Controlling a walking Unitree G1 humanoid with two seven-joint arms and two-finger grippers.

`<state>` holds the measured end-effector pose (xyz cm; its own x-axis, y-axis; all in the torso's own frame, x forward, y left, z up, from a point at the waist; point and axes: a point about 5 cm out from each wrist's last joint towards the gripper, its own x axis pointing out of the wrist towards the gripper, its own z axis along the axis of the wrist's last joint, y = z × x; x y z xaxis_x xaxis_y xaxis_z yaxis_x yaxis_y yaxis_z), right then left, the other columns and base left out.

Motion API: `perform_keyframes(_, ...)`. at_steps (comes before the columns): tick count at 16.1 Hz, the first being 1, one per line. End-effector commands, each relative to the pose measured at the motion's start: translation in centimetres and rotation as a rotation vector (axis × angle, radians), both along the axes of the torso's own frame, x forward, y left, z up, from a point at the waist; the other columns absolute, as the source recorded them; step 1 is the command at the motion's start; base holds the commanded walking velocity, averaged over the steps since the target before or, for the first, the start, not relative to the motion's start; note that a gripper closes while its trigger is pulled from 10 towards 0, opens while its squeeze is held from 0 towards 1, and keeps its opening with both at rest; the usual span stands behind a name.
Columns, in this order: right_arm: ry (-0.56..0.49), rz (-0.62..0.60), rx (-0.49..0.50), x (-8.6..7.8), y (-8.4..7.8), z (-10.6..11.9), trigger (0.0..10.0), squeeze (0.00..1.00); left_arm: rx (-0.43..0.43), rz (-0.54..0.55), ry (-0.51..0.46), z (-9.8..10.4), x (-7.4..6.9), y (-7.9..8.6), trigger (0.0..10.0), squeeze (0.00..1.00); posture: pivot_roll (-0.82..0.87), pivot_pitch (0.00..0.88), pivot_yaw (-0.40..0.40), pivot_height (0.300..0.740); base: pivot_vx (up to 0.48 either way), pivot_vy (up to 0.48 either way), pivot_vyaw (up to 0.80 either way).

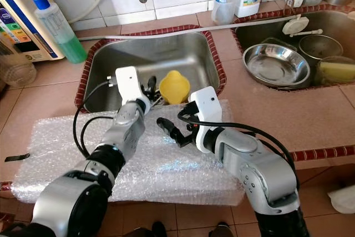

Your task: Kitchen organization

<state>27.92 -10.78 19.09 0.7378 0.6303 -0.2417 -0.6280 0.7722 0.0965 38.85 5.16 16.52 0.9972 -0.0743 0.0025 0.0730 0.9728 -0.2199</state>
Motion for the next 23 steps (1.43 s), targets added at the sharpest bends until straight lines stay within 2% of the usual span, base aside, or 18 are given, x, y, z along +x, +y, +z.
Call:
perform_keyframes(1, -0.035, 0.028, -0.011, -0.1, 0.5, 0.6, 10.0, 1.0, 0.012, -0.024, -0.063, 1.4, 0.3, -0.2, 10.0, 1.0, -0.36, 0.202, 0.189, 0.74, 0.0, 0.0, 0.0)
perform_keyframes(6, -0.047, 0.021, -0.025, 0.0, 0.4, 0.4, 10.0, 1.0, 0.093, -0.058, -0.213, 3.2, 0.0, 0.4, 10.0, 1.0, -0.34, 0.192, 0.19, 0.74, 0.0, 0.0, 0.0)
perform_keyframes(10, -0.088, -0.001, -0.074, 0.3, 0.3, 0.3, 10.0, 1.0, 0.157, -0.078, -0.276, 2.4, -1.6, 2.0, 10.0, 1.0, -0.33, 0.186, 0.19, 0.74, 0.0, 0.0, 0.0)
perform_keyframes(12, -0.133, -0.06, -0.104, 0.8, -0.1, 0.2, 10.0, 1.0, 0.204, -0.119, -0.303, 1.7, -3.7, 3.2, 10.0, 1.0, -0.31, 0.189, 0.183, 0.74, 0.0, 0.0, 0.0)
perform_keyframes(13, -0.204, -0.124, -0.144, 1.1, -0.5, 0.4, 10.0, 1.0, 0.232, -0.113, -0.328, 1.7, -4.8, 4.0, 10.0, 1.0, -0.3, 0.191, 0.18, 0.74, 0.0, 0.0, 0.0)
perform_keyframes(16, -0.266, -0.246, -0.137, 1.2, -1.3, 0.6, 10.0, 1.0, 0.264, -0.094, -0.339, 1.9, -6.0, 4.8, 10.0, 1.0, -0.3, 0.194, 0.178, 0.74, 0.0, 0.0, 0.0)
perform_keyframes(18, -0.369, -0.346, -0.221, 0.8, -2.4, 0.6, 10.0, 1.0, 0.261, -0.064, -0.316, 1.7, -6.7, 5.9, 10.0, 1.0, -0.31, 0.197, 0.179, 0.74, 0.0, 0.0, 0.0)
perform_keyframes(19, -0.384, -0.36, -0.236, 0.7, -2.6, 0.6, 10.0, 1.0, 0.256, -0.063, -0.309, 1.6, -6.8, 6.1, 10.0, 1.0, -0.31, 0.197, 0.179, 0.74, 0.0, 0.0, 0.0)
perform_keyframes(20, -0.435, -0.436, -0.271, 0.5, -3.5, 0.5, 10.0, 1.0, 0.252, -0.067, -0.266, 1.4, -7.7, 6.1, 10.0, 0.54, -0.32, 0.201, 0.18, 0.74, 0.0, 0.0, 0.0)
perform_keyframes(21, -0.444, -0.468, -0.275, 0.4, -3.9, 0.5, 10.0, 1.0, 0.251, -0.07, -0.258, 1.3, -7.9, 6.0, 10.0, 0.29, -0.32, 0.202, 0.182, 0.74, 0.0, 0.0, 0.0)
perform_keyframes(22, -0.472, -0.533, -0.311, 0.5, -5.0, 0.8, 10.0, 1.0, 0.235, -0.087, -0.244, 1.3, -8.1, 5.6, 10.0, 0.0, -0.33, 0.205, 0.185, 0.74, 0.0, 0.0, 0.0)
perform_keyframes(23, -0.481, -0.545, -0.32, 0.6, -5.3, 0.9, 10.0, 1.0, 0.231, -0.096, -0.242, 1.3, -8.1, 5.4, 10.0, 0.0, -0.34, 0.208, 0.187, 0.74, 0.0, 0.0, 0.0)
